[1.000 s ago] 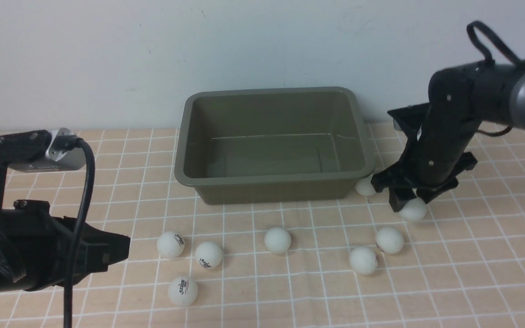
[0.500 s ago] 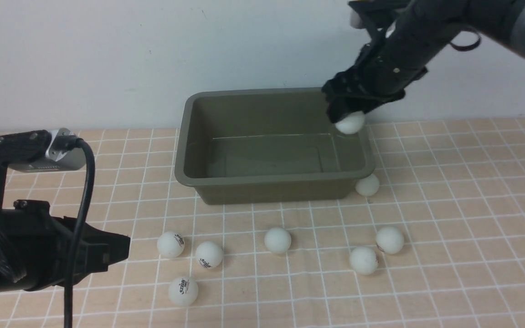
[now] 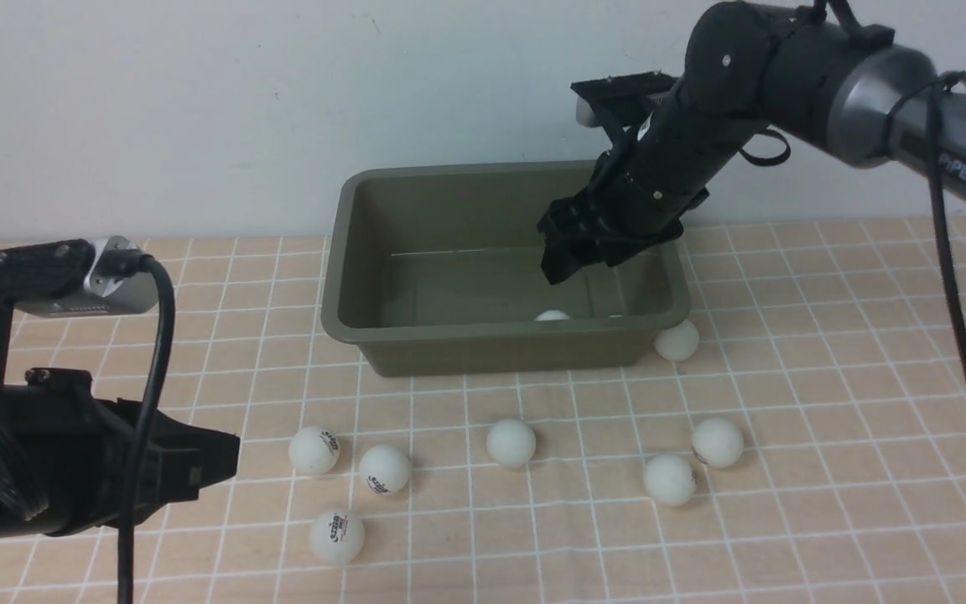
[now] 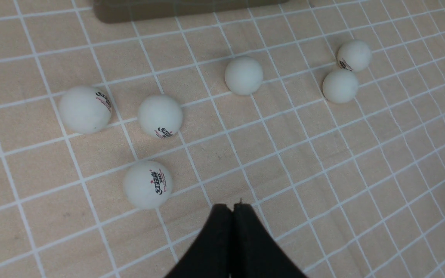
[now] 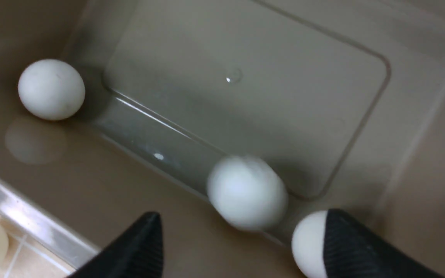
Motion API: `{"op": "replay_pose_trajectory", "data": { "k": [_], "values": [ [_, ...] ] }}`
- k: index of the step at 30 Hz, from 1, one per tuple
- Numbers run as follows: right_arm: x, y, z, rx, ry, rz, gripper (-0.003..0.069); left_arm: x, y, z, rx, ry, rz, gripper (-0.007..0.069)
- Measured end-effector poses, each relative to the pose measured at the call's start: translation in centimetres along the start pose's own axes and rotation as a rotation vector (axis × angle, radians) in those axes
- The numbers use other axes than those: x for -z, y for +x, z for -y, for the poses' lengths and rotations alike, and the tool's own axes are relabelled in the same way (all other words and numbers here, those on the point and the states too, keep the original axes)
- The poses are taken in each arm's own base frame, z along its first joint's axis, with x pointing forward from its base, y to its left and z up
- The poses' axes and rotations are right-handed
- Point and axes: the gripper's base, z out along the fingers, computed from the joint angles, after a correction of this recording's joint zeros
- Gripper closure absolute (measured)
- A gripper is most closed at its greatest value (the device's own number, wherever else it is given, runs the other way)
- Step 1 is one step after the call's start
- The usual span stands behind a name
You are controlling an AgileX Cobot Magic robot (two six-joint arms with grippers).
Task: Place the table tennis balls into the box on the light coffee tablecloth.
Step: 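Release the ping pong ball into the bin and lift the gripper away, then reach for and grasp a ping pong ball on the table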
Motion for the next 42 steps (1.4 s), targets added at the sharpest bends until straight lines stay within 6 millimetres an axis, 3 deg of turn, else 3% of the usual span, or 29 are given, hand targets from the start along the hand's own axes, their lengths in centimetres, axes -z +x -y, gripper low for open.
{"op": "replay_pose_trajectory", "data": {
  "k": [5,10,15,20,24,31,42],
  "values": [
    [3.2,-1.8,-0.6,0.034,0.011,0.030,0.0106,0.0,0.0,0.0,0.000,0.000,0.000,0.0693],
    [7.5,-3.4,-0.3,0.039,0.147,0.127,0.0106,0.0,0.0,0.0,0.000,0.000,0.000,0.0693],
    [10.2,-2.6,0.1,0.021,0.260,0.131,0.0106,0.0,0.0,0.0,0.000,0.000,0.000,0.0693],
    [12.3,0.3,-0.1,0.026,0.309,0.071,0.0106,0.0,0.0,0.0,0.000,0.000,0.000,0.0693],
    [11.7,3.1,0.0,0.012,0.305,-0.017,0.0106,0.0,0.0,0.0,0.000,0.000,0.000,0.0693],
    [6.5,8.4,0.7,-0.036,0.265,-0.232,0.0106,0.0,0.0,0.0,-0.001,0.000,0.000,0.0693],
    [1.4,12.8,1.5,-0.043,0.240,-0.202,0.0106,0.0,0.0,0.0,-0.003,0.000,0.000,0.0693]
  ]
}}
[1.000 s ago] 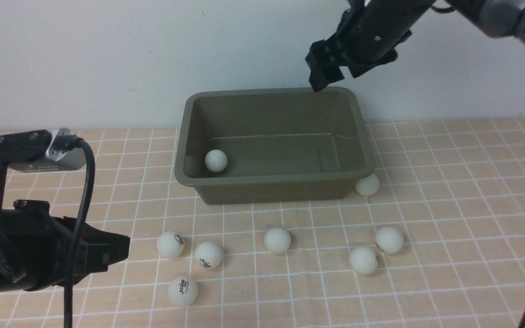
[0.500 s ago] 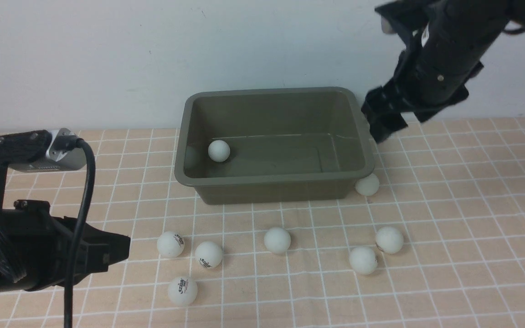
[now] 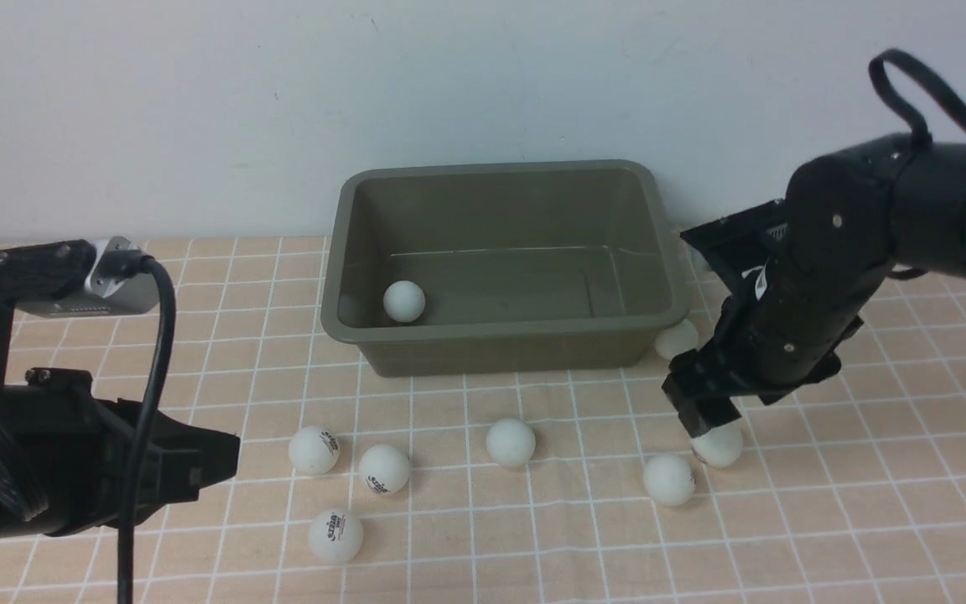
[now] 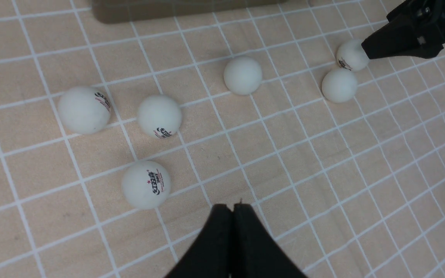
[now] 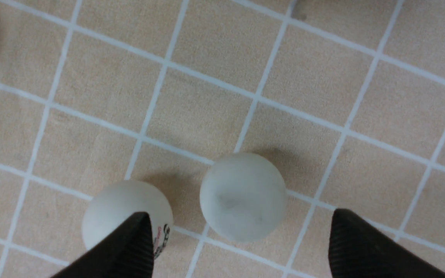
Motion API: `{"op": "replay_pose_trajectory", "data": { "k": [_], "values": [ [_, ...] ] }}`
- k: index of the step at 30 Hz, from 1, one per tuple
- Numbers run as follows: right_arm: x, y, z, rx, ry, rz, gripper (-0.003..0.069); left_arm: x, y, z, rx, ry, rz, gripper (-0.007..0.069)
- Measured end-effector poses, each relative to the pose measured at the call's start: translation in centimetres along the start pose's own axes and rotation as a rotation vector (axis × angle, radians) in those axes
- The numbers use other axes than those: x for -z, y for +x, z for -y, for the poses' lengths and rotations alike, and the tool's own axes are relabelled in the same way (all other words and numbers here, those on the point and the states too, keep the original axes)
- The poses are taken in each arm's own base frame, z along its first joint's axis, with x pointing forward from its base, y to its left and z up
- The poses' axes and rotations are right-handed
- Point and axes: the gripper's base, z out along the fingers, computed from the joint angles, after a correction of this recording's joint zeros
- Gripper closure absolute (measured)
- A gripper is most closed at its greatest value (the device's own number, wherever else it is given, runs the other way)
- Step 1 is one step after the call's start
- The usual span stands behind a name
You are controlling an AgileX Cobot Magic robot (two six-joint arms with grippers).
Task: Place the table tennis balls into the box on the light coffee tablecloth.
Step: 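Reach for and grasp a ping pong ball on the table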
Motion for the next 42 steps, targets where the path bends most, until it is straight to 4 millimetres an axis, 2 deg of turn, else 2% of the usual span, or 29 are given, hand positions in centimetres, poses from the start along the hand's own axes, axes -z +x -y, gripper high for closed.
{"op": "replay_pose_trajectory", "data": {
  "k": [9,13,18,22,27,37,39,42],
  "values": [
    [-0.8,-0.2,0.0,0.000,0.000,0.045,0.0110,0.0,0.1,0.1,0.000,0.006,-0.008,0.0693],
    [-2.1,0.0,0.0,0.001,-0.001,0.010,0.0132,0.0,0.2,0.1,0.000,0.013,-0.020,0.0693],
    [-3.2,0.1,0.2,-0.015,0.001,-0.005,0.0190,0.0,0.2,0.1,0.000,0.014,-0.021,0.0693],
    [-3.5,0.1,1.3,-0.057,0.014,-0.009,0.0250,0.0,0.2,0.1,0.000,0.014,-0.021,0.0693],
    [-3.5,0.4,2.5,-0.087,0.024,-0.024,0.0319,0.0,0.2,0.1,0.000,0.014,-0.021,0.0693],
    [-3.3,0.5,2.9,-0.079,0.037,-0.048,0.0321,0.0,0.2,0.1,-0.001,0.013,-0.022,0.0693],
    [-2.9,0.4,3.1,-0.073,0.056,-0.080,0.0321,0.0,0.2,0.1,-0.001,0.013,-0.022,0.0693],
    [-1.0,-0.7,3.4,-0.073,0.089,-0.082,0.0321,0.0,0.2,0.1,-0.001,0.013,-0.022,0.0693]
  ]
}}
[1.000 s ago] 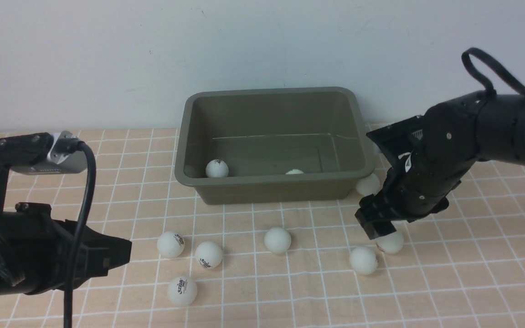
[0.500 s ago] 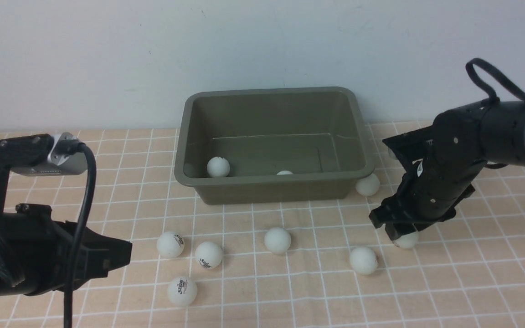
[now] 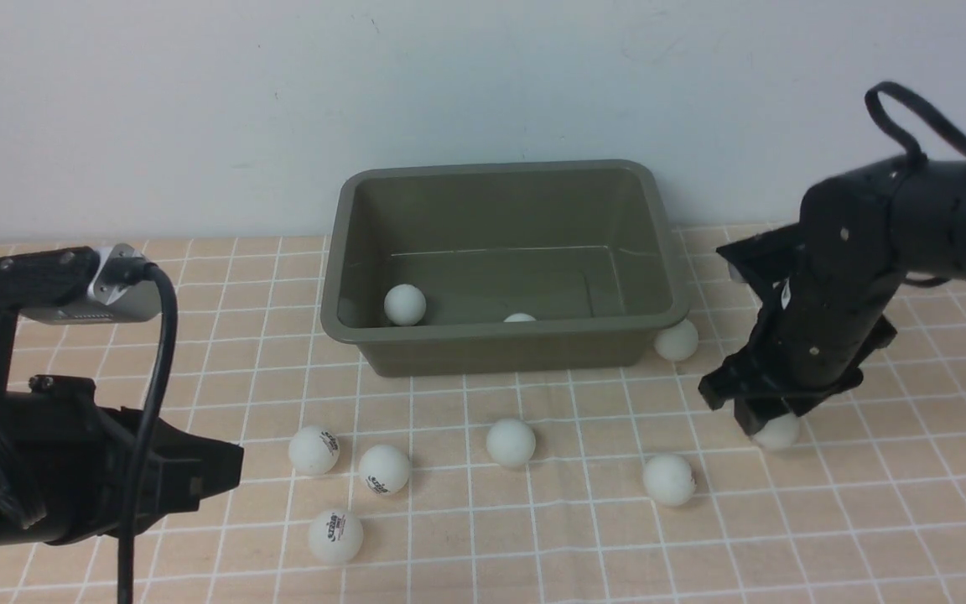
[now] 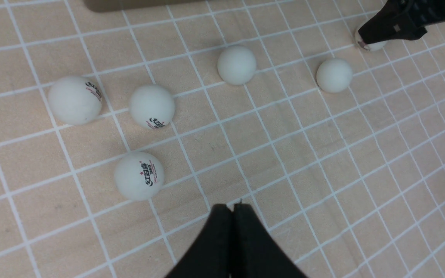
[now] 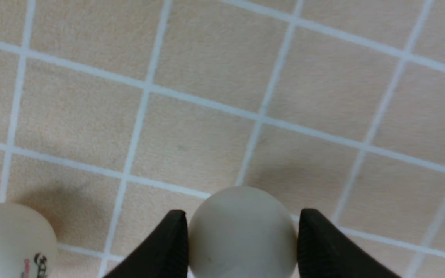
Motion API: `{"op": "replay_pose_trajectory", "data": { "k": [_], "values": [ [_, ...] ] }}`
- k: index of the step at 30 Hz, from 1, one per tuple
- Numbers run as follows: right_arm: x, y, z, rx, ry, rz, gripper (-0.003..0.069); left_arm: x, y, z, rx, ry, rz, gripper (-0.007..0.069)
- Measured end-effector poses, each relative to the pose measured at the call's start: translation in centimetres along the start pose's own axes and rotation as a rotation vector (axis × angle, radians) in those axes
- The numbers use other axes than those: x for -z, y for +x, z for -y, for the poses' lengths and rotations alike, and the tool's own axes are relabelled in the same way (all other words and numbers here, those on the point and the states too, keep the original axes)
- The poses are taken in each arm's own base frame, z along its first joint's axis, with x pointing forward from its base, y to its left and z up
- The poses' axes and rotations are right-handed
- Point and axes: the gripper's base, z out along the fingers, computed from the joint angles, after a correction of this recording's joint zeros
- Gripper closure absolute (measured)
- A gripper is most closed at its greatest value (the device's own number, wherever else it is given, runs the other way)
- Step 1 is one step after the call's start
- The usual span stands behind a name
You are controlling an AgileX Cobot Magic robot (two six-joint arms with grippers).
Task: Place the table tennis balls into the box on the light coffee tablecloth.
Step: 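Reach for and grasp a ping pong ball on the table, then release the ping pong ball into the bin and lift the gripper away, then reach for and grasp a ping pong ball on the table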
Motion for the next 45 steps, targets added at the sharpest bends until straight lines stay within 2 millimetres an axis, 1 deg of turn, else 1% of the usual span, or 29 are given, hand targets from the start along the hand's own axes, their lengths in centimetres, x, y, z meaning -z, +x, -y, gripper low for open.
{"op": "replay_pose_trajectory", "data": {
  "k": [1,2,3,4,6,7,8,10,11,14,17,18,20,21,24,25,27,29,31,33,34,35,37,40,41,42,43,45],
  "values": [
    [1.4,-0.8,0.2,-0.007,0.013,0.030,0.0321,0.0,0.0,0.0,0.000,0.000,0.000,0.0693],
    [2.3,-1.2,0.4,-0.011,0.018,0.045,0.0321,0.0,0.0,0.0,0.000,0.000,0.000,0.0693],
    [4.3,-2.3,0.6,-0.021,0.020,0.106,0.0321,0.0,0.0,0.0,0.000,0.000,0.000,0.0693],
    [5.2,-2.9,0.7,-0.026,0.019,0.136,0.0321,0.0,0.0,0.0,0.000,0.000,0.000,0.0693],
    [8.7,-4.8,0.7,-0.043,-0.013,0.273,0.0321,0.0,0.0,0.0,0.000,0.000,0.000,0.0693],
    [9.5,-5.4,0.6,-0.042,-0.028,0.310,0.0321,0.0,0.0,0.0,0.000,0.000,0.000,0.0693],
    [11.0,-6.3,0.2,-0.022,-0.070,0.383,0.0321,0.0,0.0,0.0,0.000,0.000,0.000,0.0693],
    [12.6,-7.6,-0.6,0.019,-0.130,0.464,0.0321,0.0,0.0,0.0,0.000,0.000,0.000,0.0693],
    [12.8,-8.2,-1.3,0.046,-0.165,0.485,0.0321,0.0,0.0,0.0,-0.001,0.000,0.000,0.0693],
    [11.5,-9.6,-3.0,0.097,-0.246,0.485,0.0321,0.0,0.0,0.0,-0.001,0.000,0.000,0.0693],
    [8.0,-10.6,-4.2,0.117,-0.301,0.400,0.0321,0.0,0.0,0.0,-0.001,0.000,0.000,0.0693],
    [7.4,-10.7,-4.3,0.118,-0.305,0.382,0.0321,0.0,0.0,0.0,-0.001,0.000,0.000,0.0693],
    [5.1,-10.8,-4.5,0.120,-0.313,0.315,0.0321,0.0,0.0,0.0,-0.001,0.000,0.000,0.0693],
    [4.3,-10.8,-4.6,0.125,-0.315,0.290,0.0317,0.0,0.0,0.0,-0.001,0.000,0.000,0.0693],
    [3.1,-10.8,-4.7,0.145,-0.314,0.260,0.0268,0.0,0.0,0.0,-0.001,0.000,0.000,0.0693],
    [2.9,-10.8,-4.8,0.148,-0.315,0.259,0.0232,0.0,0.0,0.0,-0.001,0.000,0.000,0.0693],
    [2.9,-10.8,-4.8,0.151,-0.316,0.260,0.0182,0.0,0.0,0.0,-0.001,0.000,0.000,0.0693],
    [3.1,-11.0,-4.8,0.154,-0.315,0.272,0.0127,0.0,0.0,0.0,-0.001,0.000,0.000,0.0693],
    [3.5,-11.1,-4.7,0.156,-0.315,0.280,0.0115,0.0,0.0,0.0,-0.001,0.000,0.000,0.0693],
    [4.6,-11.5,-4.5,0.182,-0.290,0.293,0.0102,0.0,0.0,0.0,-0.001,0.000,0.000,0.0693],
    [5.6,-11.8,-4.2,0.201,-0.267,0.310,0.0099,0.0,0.0,0.0,-0.001,0.000,0.000,0.0693],
    [5.8,-11.9,-4.1,0.203,-0.262,0.314,0.0099,0.0,0.0,0.0,-0.001,0.000,0.000,0.0693],
    [7.8,-12.2,-3.0,0.215,-0.227,0.334,0.0097,0.0,0.0,0.0,-0.001,0.000,0.000,0.0693],
    [10.4,-12.0,-0.6,0.199,-0.197,0.378,0.0097,0.0,0.0,0.0,-0.001,-0.001,0.002,0.0693],
    [11.2,-11.8,0.5,0.195,-0.184,0.393,0.0097,0.0,0.0,0.0,-0.001,-0.002,0.003,0.0693],
    [12.1,-11.3,2.3,0.192,-0.162,0.406,0.0097,0.0,0.0,0.0,-0.001,-0.003,0.005,0.0693],
    [12.7,-11.0,3.1,0.193,-0.152,0.417,0.0097,0.0,0.0,0.0,-0.001,-0.003,0.005,0.0693],
    [13.6,-9.6,6.2,0.187,-0.136,0.425,0.0097,0.0,-0.1,-0.1,-0.001,-0.006,0.009,0.0693]
  ]
}}
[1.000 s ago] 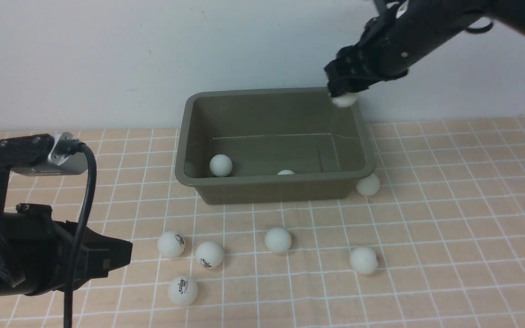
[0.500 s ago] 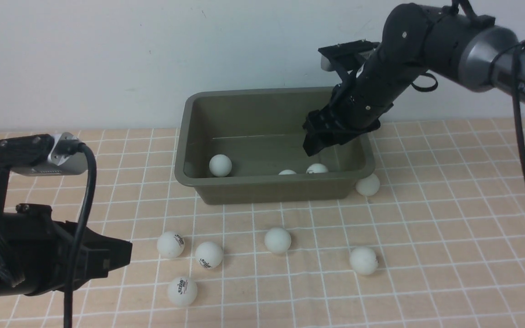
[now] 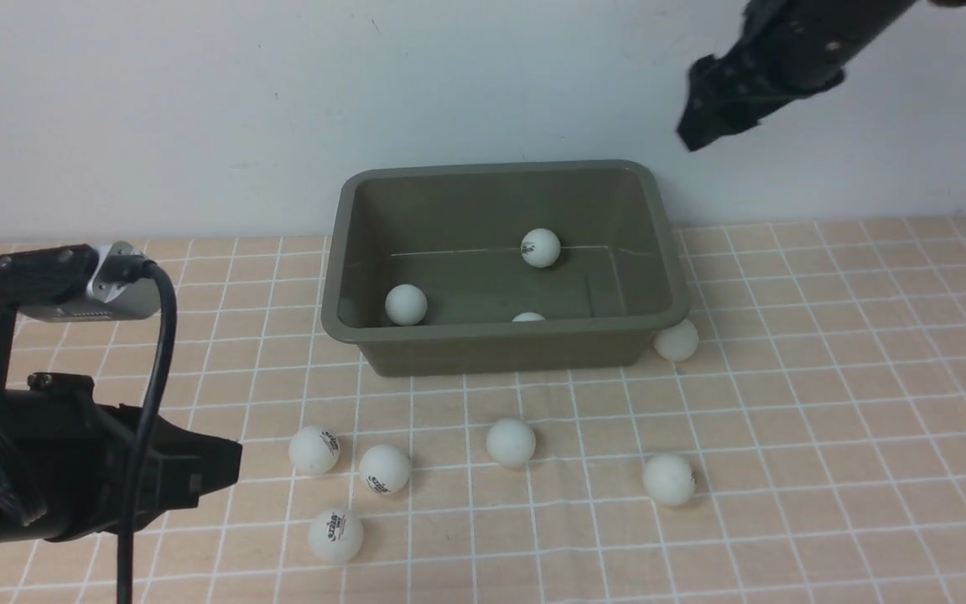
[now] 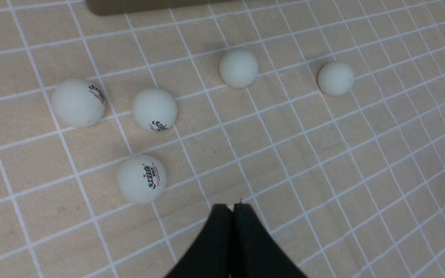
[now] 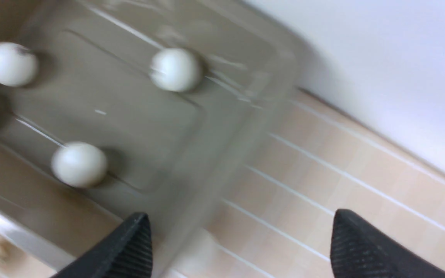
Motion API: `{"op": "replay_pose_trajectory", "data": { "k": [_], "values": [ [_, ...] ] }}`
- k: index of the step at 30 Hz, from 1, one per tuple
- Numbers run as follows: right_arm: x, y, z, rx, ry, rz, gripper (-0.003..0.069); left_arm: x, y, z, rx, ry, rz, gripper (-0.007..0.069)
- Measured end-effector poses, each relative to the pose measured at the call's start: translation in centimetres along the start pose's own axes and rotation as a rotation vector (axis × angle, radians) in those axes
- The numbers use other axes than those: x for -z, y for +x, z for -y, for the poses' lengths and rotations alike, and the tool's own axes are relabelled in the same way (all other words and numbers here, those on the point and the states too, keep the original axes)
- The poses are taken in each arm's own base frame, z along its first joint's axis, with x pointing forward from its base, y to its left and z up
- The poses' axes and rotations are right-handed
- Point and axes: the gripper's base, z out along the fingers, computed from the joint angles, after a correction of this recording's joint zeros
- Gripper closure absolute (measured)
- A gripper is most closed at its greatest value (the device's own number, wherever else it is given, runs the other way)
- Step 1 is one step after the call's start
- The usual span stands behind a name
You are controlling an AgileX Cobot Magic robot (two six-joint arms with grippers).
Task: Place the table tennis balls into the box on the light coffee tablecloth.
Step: 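Reach for and grasp a ping pong ball on the table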
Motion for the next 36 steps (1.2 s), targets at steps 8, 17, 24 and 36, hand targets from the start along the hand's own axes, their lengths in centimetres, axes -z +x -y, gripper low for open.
{"op": "replay_pose_trajectory", "data": {
  "k": [8,17,24,36],
  "values": [
    [2.8,7.4,5.3,-0.021,-0.164,0.037,0.0097,0.0,0.0,0.0,0.000,-0.001,0.001,0.0693],
    [-3.5,12.7,1.8,0.352,-0.435,0.055,0.0097,0.0,0.0,0.0,-0.027,-0.001,0.001,0.0693],
    [-6.5,12.1,1.4,0.574,-0.368,0.148,0.0097,0.0,0.0,0.0,-0.034,-0.001,0.001,0.0693],
    [-11.0,12.9,2.0,0.444,-0.374,0.174,0.0097,0.0,0.0,0.0,-0.034,-0.001,0.001,0.0693]
  ]
}}
